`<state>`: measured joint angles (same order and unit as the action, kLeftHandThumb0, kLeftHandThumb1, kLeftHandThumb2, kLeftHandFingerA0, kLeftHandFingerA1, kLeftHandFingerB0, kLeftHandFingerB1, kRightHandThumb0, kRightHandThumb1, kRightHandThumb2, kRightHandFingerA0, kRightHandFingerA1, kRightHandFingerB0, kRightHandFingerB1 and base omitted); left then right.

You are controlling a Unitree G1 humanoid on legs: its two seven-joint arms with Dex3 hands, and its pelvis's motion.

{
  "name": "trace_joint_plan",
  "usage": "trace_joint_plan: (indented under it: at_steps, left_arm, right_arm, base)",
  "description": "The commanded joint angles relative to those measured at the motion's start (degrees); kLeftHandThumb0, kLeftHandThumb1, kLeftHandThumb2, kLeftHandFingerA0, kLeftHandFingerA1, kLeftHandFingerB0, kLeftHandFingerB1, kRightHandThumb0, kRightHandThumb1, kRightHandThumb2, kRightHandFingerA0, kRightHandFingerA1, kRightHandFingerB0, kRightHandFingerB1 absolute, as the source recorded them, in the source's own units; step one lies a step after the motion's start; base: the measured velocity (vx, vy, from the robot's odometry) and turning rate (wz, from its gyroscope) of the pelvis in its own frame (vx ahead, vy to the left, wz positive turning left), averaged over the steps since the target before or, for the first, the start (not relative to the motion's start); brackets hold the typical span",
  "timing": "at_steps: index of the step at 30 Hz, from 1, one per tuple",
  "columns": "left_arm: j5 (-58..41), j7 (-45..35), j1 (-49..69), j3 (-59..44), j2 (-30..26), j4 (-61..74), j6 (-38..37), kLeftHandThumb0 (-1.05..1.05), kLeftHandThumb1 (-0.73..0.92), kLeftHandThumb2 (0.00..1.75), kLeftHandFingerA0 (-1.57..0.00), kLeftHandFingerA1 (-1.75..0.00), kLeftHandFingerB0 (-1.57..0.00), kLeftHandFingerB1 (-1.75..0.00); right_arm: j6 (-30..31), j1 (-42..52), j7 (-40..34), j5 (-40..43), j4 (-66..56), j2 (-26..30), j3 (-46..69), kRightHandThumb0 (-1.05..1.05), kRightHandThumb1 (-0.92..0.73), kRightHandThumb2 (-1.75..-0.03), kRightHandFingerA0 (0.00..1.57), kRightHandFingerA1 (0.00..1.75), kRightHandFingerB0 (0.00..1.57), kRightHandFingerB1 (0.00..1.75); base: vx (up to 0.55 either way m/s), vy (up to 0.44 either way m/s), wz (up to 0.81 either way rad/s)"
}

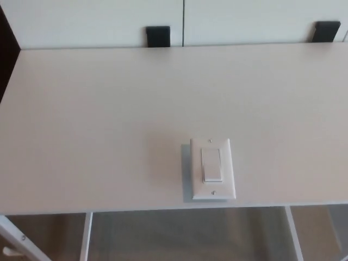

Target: The robot walk towards a table in front and then clicks the light switch button using the right hand's index finger

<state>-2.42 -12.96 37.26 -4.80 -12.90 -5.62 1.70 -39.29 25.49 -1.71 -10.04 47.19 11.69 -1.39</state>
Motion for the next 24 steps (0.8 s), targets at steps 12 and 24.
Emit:
trace_joint_plan:
  at_steps: [12, 24]
  left_arm:
    - [2.1, -0.5, -1.6, 1.2, -2.4, 2.1, 2.0, -0.25, 0.72, 0.61, -0.45, -0.38, -0.34, -0.32]
    - [1.7, -0.9, -2.8, 1.4, -3.1, 1.7, 2.0, -0.24, 0.72, 0.61, -0.43, -0.38, -0.34, -0.33]
  right_arm:
    - [2.3, -0.7, -0.1, -0.4, -3.7, 0.3, -0.5, -0.63, -0.62, -0.60, 0.58, 0.45, 0.49, 0.35]
    - [2.3, -1.9, 1.5, 1.1, -3.5, -0.2, 0.0, -0.56, -0.63, -0.60, 0.58, 0.44, 0.50, 0.36]
  base:
    - [0.00, 0.122, -0.05]
    - [0.02, -0.060, 0.06]
